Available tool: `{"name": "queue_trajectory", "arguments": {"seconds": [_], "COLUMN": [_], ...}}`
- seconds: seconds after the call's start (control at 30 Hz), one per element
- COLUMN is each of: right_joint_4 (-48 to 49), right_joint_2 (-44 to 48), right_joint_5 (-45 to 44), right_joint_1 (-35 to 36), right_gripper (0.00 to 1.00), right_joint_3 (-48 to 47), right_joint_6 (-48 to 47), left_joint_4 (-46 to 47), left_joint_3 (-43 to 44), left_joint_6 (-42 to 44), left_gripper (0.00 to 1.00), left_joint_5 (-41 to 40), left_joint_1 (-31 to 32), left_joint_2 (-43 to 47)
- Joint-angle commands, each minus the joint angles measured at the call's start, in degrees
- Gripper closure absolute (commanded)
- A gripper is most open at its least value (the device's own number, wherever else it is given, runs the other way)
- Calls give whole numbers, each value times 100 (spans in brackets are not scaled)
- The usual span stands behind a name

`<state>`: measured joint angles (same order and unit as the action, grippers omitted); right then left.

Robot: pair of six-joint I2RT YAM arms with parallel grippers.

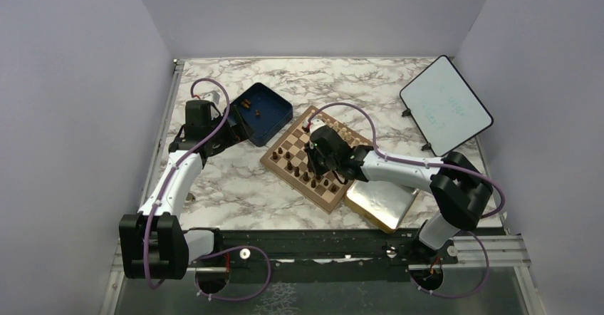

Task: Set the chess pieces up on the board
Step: Place the chess piece on the chessboard.

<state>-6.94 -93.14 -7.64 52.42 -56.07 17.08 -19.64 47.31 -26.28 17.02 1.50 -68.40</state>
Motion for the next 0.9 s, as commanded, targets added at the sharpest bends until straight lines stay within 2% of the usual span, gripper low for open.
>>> {"name": "queue_trajectory", "arguments": {"seconds": [0.0,0.27,0.63,0.87], "right_joint_4": [67,-47,-139,-150], "right_joint_2": [-122,-217,-184,-148], "right_joint_5": [-152,-243,-335,-294], "right_joint_1": [57,103,180,183], "right_gripper": [86,84,74,71], "right_joint_3": [26,16,-9,-29], "right_joint_6": [-56,-64,-117,-61], "left_joint_4": [-5,-5,-5,-10], "left_joint_3": [-46,-46,-46,-46], "left_joint_6": [9,0,-2,-8], "left_gripper": [1,1,1,1], "left_joint_5": [-125,-112,-131,-128], "left_joint_1": [-44,-44,-53,-62], "left_joint_2": [79,67,71,67]}}
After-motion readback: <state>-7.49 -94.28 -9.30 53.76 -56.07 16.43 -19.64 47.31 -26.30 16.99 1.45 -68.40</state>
